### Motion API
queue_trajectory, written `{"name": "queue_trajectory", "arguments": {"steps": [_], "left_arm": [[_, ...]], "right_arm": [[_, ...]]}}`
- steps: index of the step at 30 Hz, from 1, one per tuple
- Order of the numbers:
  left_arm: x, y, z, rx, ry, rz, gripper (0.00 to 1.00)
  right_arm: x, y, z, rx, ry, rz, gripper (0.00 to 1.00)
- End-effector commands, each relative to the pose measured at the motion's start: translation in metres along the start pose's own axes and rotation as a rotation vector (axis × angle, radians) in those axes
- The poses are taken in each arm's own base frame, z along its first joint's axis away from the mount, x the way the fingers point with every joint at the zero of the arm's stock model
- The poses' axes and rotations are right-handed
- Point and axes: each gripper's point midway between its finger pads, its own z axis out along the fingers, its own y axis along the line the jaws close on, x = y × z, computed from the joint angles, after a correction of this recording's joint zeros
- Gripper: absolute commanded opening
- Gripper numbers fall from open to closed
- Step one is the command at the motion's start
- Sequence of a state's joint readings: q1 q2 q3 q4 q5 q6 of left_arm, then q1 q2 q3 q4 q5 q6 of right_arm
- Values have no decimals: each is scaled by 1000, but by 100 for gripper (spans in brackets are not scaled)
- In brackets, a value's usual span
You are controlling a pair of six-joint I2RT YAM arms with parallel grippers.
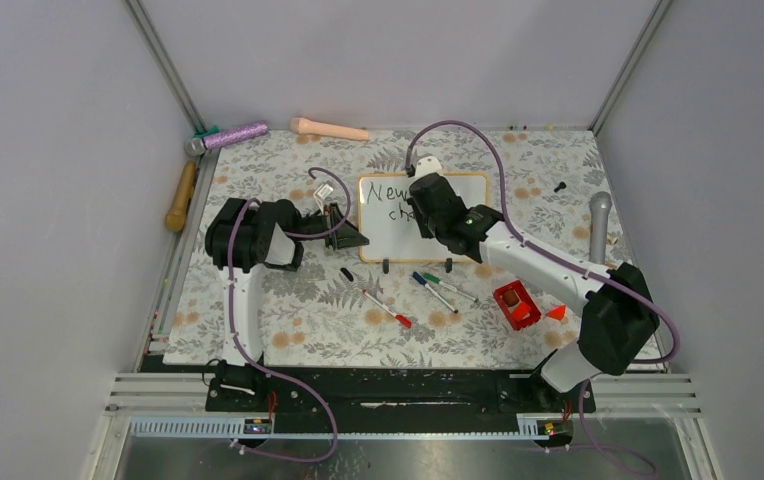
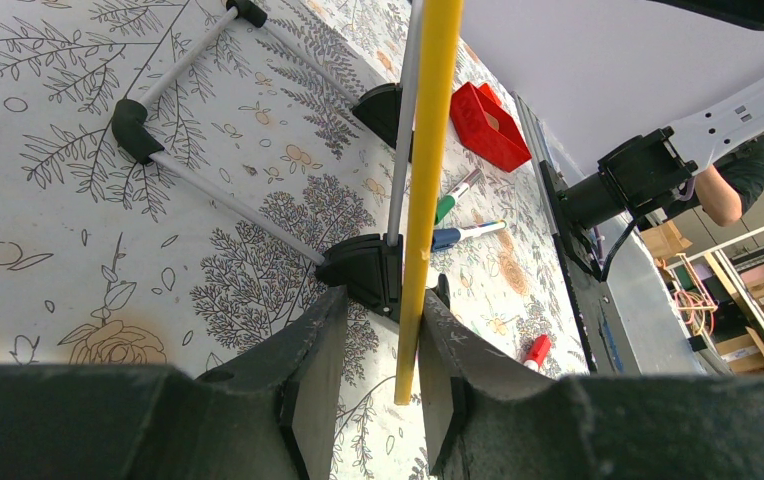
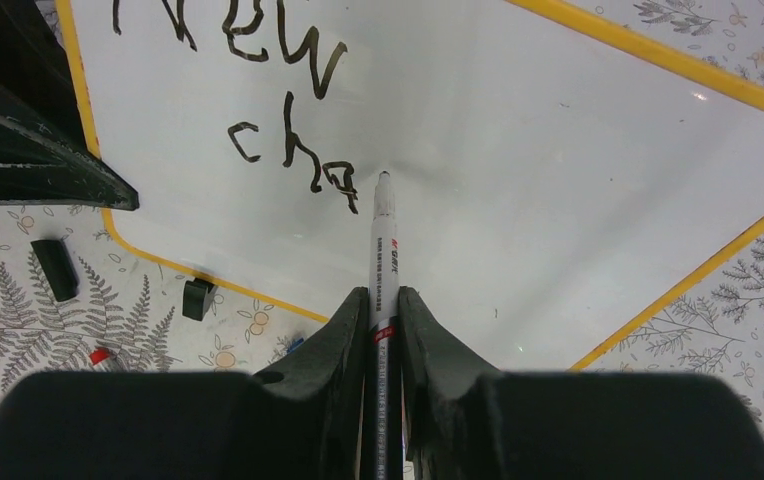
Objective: Write a sentence on the whiteboard
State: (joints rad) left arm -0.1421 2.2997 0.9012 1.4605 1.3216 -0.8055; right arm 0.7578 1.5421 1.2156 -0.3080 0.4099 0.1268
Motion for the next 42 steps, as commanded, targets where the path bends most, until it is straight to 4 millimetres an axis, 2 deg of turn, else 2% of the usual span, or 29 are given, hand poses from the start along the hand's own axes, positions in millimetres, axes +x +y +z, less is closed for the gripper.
{"name": "queue_trajectory", "arguments": {"steps": [1, 10, 26, 36, 42], "left_arm": [[3, 9, 1, -14, -10, 30, 31], [3, 9, 1, -14, -9, 30, 31], [3, 9, 2, -13, -9, 30, 31], [3, 9, 2, -13, -9, 30, 31], [4, 9, 2, -12, -8, 29, 31]], "right_arm": [[-22, -8, 1, 45, -47, 7, 0], [-13, -9, 9, 68, -17, -7, 0], [5, -1, 5, 9, 47, -16, 0], [5, 0, 6, 4, 64, -30, 0], [-2, -3, 5, 22, 47, -32, 0]]}}
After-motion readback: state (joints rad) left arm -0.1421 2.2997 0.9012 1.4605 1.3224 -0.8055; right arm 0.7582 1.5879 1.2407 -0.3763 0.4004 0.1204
